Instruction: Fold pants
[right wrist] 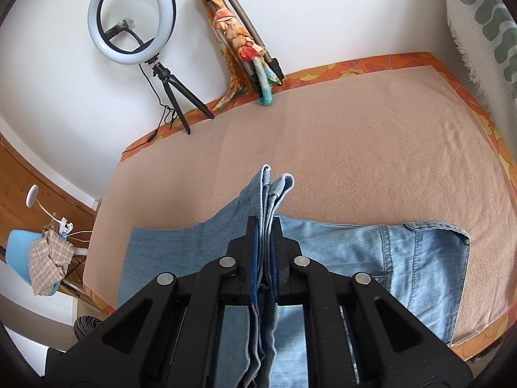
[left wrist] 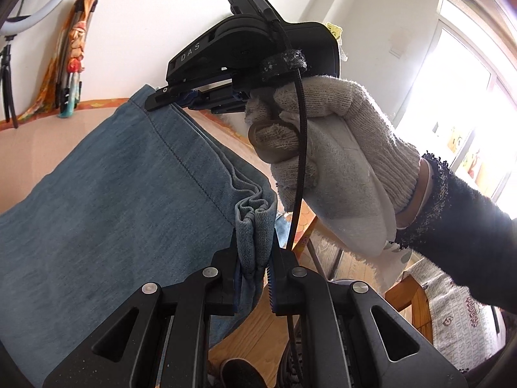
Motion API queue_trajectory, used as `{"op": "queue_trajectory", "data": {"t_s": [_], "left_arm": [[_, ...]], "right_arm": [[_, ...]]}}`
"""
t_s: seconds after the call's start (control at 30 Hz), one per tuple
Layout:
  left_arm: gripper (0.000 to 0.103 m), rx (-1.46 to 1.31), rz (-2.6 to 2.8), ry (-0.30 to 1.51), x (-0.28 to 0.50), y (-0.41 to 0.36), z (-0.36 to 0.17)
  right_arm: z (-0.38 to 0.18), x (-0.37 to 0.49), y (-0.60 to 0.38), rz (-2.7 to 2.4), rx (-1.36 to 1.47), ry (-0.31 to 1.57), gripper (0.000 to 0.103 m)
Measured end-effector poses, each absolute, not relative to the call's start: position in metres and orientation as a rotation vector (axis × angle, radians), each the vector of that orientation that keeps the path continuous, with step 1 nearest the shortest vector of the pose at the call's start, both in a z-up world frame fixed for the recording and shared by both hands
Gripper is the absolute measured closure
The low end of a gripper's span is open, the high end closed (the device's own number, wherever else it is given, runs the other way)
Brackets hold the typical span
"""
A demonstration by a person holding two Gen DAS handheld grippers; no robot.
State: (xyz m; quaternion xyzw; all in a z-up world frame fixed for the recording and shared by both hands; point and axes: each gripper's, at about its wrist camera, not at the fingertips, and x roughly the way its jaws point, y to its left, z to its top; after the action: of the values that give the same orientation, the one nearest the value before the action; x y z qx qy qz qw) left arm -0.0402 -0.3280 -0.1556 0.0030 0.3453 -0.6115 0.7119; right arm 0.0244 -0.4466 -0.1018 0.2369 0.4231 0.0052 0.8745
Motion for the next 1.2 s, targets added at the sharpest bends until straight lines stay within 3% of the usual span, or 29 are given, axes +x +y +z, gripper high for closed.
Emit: {"op": "queue_trajectory", "data": {"t_s": [0.53,1.2], "left_arm": [[0.092,0.055,-1.472,0.778,-0.054,-0.411,-0.167],[0.089,0.174,-1.484,0.946,-0.04,-0.479,-0.223]], "right_arm": [[-0.118,-0.012,-0.533,-0.101,0.562,0.864,0.096],[-0.202,-0.003,-0.571,-0.151,0.572,0.992,0.096]]}}
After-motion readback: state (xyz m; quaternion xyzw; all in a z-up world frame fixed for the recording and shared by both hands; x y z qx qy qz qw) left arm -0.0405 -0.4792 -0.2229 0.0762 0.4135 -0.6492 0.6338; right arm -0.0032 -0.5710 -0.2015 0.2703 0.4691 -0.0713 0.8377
